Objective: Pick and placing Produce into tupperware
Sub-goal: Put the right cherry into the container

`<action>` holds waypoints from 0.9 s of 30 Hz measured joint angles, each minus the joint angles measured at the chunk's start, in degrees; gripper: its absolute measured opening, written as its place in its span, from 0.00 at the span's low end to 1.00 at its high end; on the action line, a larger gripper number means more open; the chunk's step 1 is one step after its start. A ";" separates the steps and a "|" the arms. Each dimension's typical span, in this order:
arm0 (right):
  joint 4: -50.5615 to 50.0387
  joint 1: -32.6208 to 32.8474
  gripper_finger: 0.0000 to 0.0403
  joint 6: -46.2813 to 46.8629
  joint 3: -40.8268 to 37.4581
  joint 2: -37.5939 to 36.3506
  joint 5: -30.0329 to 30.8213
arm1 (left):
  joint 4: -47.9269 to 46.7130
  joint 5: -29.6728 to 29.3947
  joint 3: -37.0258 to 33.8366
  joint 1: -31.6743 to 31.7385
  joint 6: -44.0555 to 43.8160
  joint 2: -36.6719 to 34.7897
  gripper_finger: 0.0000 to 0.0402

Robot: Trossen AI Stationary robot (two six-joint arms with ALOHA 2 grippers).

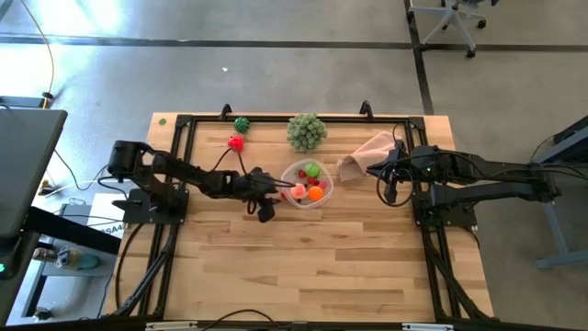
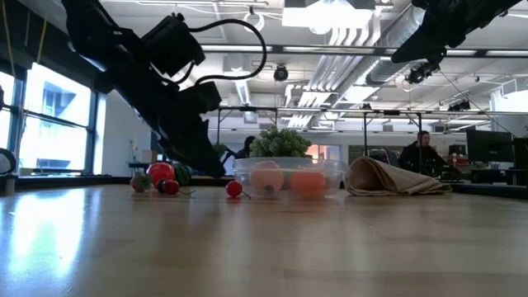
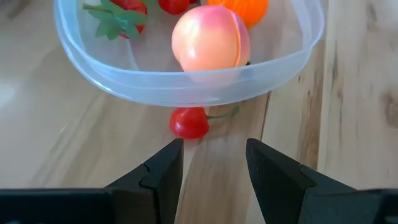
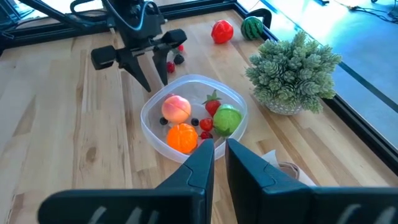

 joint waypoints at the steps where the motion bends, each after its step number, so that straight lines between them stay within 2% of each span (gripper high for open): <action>1: 0.00 0.02 0.07 -0.02 0.00 0.00 -0.04 | 0.01 0.02 0.43 0.00 -0.14 0.69 0.41; 9: 0.00 0.00 0.07 0.00 0.00 -0.02 -0.09 | 0.08 -0.55 2.74 -0.01 0.51 2.12 0.41; 23: 0.00 0.01 0.07 -0.01 0.00 0.00 -0.07 | -1.67 -0.52 2.75 -0.02 3.78 2.19 0.41; 27: 0.00 0.00 0.07 0.00 0.00 -0.01 -0.05 | 0.04 0.01 2.77 -0.03 3.78 4.19 0.41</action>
